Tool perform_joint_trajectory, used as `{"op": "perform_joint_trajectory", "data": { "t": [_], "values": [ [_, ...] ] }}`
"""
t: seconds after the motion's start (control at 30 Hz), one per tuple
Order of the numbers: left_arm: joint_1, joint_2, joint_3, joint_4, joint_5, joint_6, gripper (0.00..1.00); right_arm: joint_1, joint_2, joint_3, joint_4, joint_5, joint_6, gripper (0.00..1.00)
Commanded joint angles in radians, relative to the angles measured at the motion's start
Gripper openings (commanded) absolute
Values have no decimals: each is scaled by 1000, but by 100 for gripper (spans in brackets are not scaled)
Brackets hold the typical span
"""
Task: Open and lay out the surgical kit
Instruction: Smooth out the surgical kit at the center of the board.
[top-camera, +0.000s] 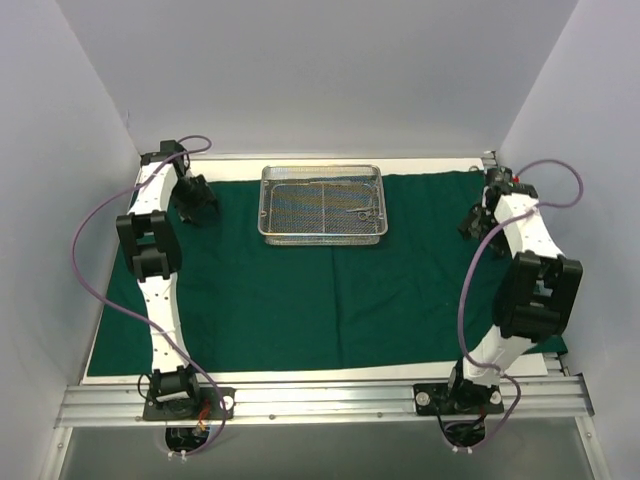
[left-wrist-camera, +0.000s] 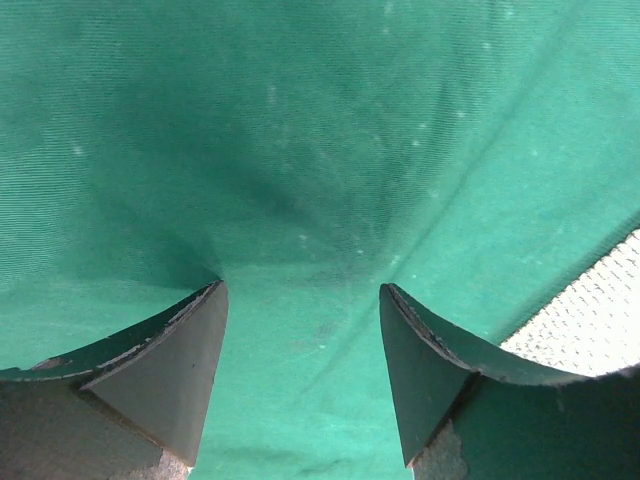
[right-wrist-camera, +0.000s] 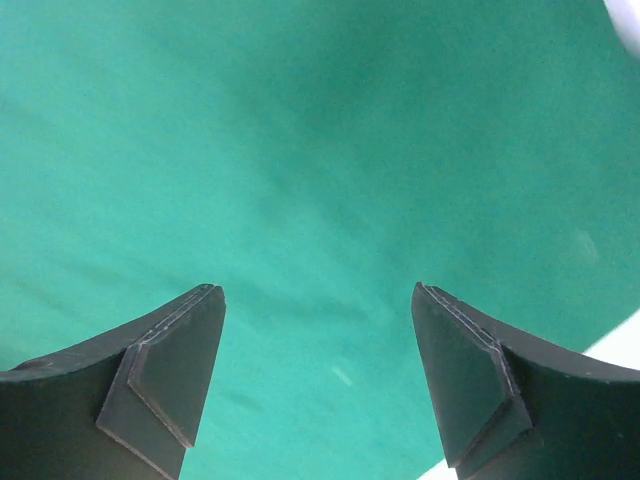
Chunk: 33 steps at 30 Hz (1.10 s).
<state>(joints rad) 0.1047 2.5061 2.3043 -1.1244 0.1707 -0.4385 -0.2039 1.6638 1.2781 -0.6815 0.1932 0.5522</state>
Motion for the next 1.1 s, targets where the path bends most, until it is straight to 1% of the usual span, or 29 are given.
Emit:
{"op": "perform_joint_trajectory", "data": {
  "t": [0.0, 0.07, 0.13, 0.17, 0.2, 0.23, 0.3, 0.37, 0.4, 0.63, 0.77, 0.93, 1.07],
  "values": [
    [4, -58, -20, -20, -54, 29, 71, 50, 155, 144, 33, 34, -67, 77],
    [6, -75, -45, -23, -74, 27, 71, 57, 247, 202, 51, 22, -49, 77],
    [6, -104, -95, -23, -92, 24, 71, 47, 295, 213, 75, -6, -26, 77],
    [6, -119, -144, -2, -94, 20, 71, 47, 325, 207, 91, -23, -23, 77],
    [6, -133, -144, 9, -99, 15, 72, 46, 333, 201, 102, -26, -18, 77],
    [9, -154, -185, 18, -103, 11, 72, 47, 341, 192, 111, -26, -14, 77],
    [13, -158, -200, 17, -125, -3, 72, 47, 350, 146, 126, -18, -2, 76],
    [16, -133, -183, -6, -138, -3, 72, 44, 341, 103, 128, -12, 12, 76],
    [20, -118, -168, -18, -148, 0, 72, 46, 334, 42, 132, -14, 18, 76],
    [35, 57, -11, -112, -158, 9, 72, 44, 245, -227, 187, -49, 67, 76],
    [46, 85, 7, -123, -158, 23, 72, 38, 220, -289, 208, -54, 77, 76],
    [72, 95, 16, -114, -151, 60, 72, 34, 223, -278, 232, -37, 43, 76],
    [96, 97, 50, -120, -148, 81, 73, 24, 309, -162, 206, -5, -12, 76]
  ]
}}
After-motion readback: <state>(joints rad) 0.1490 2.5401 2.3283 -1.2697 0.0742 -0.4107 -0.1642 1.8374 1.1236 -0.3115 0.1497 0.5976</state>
